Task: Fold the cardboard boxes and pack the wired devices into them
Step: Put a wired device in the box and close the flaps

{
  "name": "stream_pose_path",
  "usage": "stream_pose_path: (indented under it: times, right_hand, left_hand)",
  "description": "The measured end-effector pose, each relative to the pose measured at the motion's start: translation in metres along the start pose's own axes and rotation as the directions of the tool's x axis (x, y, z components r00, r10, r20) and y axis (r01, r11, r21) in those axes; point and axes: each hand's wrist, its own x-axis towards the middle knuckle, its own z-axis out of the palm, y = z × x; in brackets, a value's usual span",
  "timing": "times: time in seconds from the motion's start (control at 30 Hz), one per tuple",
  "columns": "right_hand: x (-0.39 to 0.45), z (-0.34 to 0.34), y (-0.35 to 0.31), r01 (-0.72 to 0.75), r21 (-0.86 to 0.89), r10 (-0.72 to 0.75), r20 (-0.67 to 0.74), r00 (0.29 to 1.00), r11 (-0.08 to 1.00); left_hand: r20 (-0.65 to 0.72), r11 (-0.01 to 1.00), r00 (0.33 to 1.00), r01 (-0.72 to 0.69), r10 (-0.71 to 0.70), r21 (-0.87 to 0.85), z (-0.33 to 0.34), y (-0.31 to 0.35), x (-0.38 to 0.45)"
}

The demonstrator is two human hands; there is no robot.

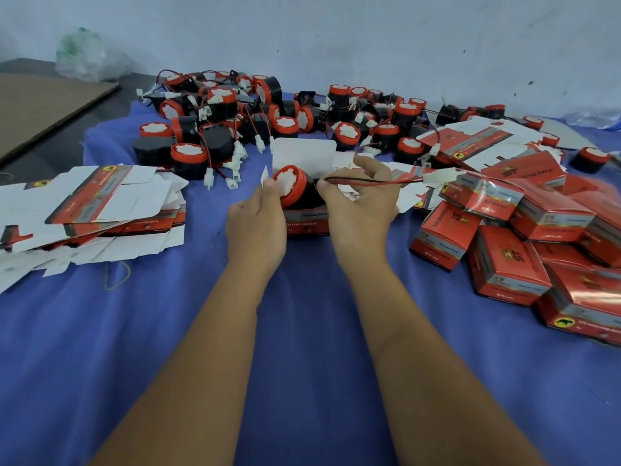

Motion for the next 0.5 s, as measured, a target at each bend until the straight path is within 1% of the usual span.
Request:
stream_pose_path:
  times: [0.03, 0.07, 0.1, 0.13, 0.17, 0.2, 0.23, 0.33, 0.4, 0.47, 0.5]
  right_hand:
    - [0.000, -0.002, 0.000, 0.082, -0.119, -0.085, -0.018, 0.996, 0.990]
    - [0.001, -0.004, 0.000, 0.170, -0.257, -0.178, -0.010, 0.984, 0.951]
    - [0.002, -0.005, 0.001, 0.247, -0.404, -0.251, 0.044, 0.967, 0.881]
    - [0.002, -0.007, 0.002, 0.309, -0.541, -0.281, 0.137, 0.950, 0.782]
    - [0.000, -0.008, 0.004, 0.369, -0.643, -0.282, 0.238, 0.929, 0.671]
    - [-0.001, -0.008, 0.008, 0.421, -0.692, -0.276, 0.318, 0.907, 0.586]
    - [-0.003, -0.008, 0.011, 0.456, -0.699, -0.271, 0.367, 0.890, 0.550]
    - [-0.005, -0.006, 0.013, 0.448, -0.658, -0.235, 0.390, 0.890, 0.605]
    - [-0.004, -0.005, 0.011, 0.420, -0.597, -0.211, 0.389, 0.897, 0.683]
    - [-0.004, -0.006, 0.008, 0.405, -0.450, -0.249, 0.365, 0.897, 0.796]
    - [-0.005, -0.007, 0.006, 0.422, -0.397, -0.307, 0.322, 0.895, 0.815]
  left_hand:
    - [0.004, 1.000, 1.000, 0.001, -0.001, 0.002, 0.000, 0.000, 0.000]
    - [0.020, 1.000, 1.000, -0.008, 0.008, 0.006, -0.001, 0.001, 0.000]
    - [0.038, 1.000, 0.999, -0.019, 0.019, 0.003, -0.002, 0.002, 0.000]
    - [0.055, 1.000, 0.998, -0.029, 0.029, -0.002, -0.002, 0.003, 0.000]
    - [0.069, 0.999, 0.997, -0.043, 0.043, -0.005, -0.002, 0.003, 0.000]
    - [0.080, 0.998, 0.995, -0.064, 0.064, 0.001, -0.002, 0.003, -0.001]
    - [0.086, 0.996, 0.992, -0.088, 0.087, 0.012, -0.002, 0.004, -0.001]
    - [0.085, 0.991, 0.988, -0.129, 0.126, 0.029, -0.003, 0.003, -0.001]
    - [0.081, 0.992, 0.990, -0.123, 0.119, 0.038, -0.003, 0.002, 0.001]
    - [0.069, 0.994, 0.993, -0.103, 0.100, 0.046, -0.003, 0.001, 0.002]
    - [0.053, 0.994, 0.994, -0.096, 0.094, 0.044, -0.003, 0.001, 0.003]
